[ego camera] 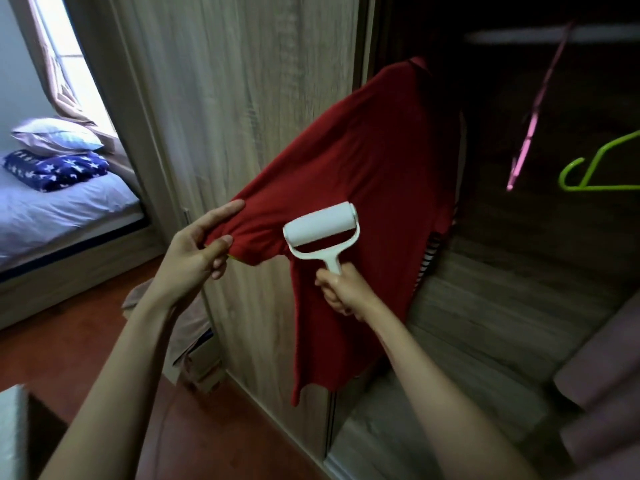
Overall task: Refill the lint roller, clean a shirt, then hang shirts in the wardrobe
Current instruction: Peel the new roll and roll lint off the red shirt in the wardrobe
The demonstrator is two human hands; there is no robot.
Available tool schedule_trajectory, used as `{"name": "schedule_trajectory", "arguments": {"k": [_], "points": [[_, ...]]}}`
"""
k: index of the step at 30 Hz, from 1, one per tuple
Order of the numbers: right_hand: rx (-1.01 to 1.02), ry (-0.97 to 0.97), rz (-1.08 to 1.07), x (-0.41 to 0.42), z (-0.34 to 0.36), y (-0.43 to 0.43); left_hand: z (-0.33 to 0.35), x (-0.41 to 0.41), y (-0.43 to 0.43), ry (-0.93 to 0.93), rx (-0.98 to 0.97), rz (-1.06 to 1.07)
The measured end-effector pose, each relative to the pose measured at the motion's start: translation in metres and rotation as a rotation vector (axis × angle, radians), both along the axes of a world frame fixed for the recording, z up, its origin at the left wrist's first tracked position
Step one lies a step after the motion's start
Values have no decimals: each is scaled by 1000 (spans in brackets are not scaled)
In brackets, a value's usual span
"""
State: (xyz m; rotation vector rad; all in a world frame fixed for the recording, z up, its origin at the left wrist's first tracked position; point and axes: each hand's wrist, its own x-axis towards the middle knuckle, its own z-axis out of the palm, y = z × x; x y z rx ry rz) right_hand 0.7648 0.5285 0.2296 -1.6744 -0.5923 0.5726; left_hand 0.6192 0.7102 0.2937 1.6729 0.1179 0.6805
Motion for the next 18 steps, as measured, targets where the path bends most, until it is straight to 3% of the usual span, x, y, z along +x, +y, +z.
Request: {"name": "schedule_trajectory", "arguments": {"k": [5, 8, 12, 18], "points": [[241, -29, -21, 25, 105, 12, 6, -3, -3, -27, -4, 3], [289, 46, 42, 39, 100, 0, 7, -6, -5, -24, 7, 0], [251, 224, 217, 42, 50, -17, 8, -7, -6, -10, 10, -1], [643, 335, 612, 87, 141, -19, 12, -5, -9, -19, 7, 26]]}}
